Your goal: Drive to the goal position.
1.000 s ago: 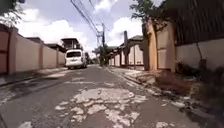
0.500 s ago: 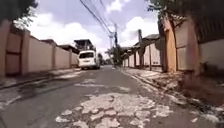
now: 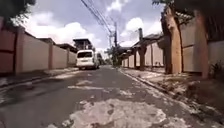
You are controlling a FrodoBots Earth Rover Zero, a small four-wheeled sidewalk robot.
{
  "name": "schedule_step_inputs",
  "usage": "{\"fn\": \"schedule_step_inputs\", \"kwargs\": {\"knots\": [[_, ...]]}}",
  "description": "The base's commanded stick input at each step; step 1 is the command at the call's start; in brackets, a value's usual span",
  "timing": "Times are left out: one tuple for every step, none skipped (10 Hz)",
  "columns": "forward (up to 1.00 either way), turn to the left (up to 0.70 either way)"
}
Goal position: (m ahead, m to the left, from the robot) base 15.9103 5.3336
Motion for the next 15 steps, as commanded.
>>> {"fn": "schedule_step_inputs", "kwargs": {"knots": [[0.7,0.03],[0.7,0.03],[0.7,0.03],[0.7,0.03],[0.7,0.03],[0.7,0.04],[0.7,0.04],[0.7,0.03],[0.7,0.04],[0.7,0.03],[0.7,0.03],[0.7,0.03],[0.7,0.03],[0.7,0.04],[0.7,0.03]]}}
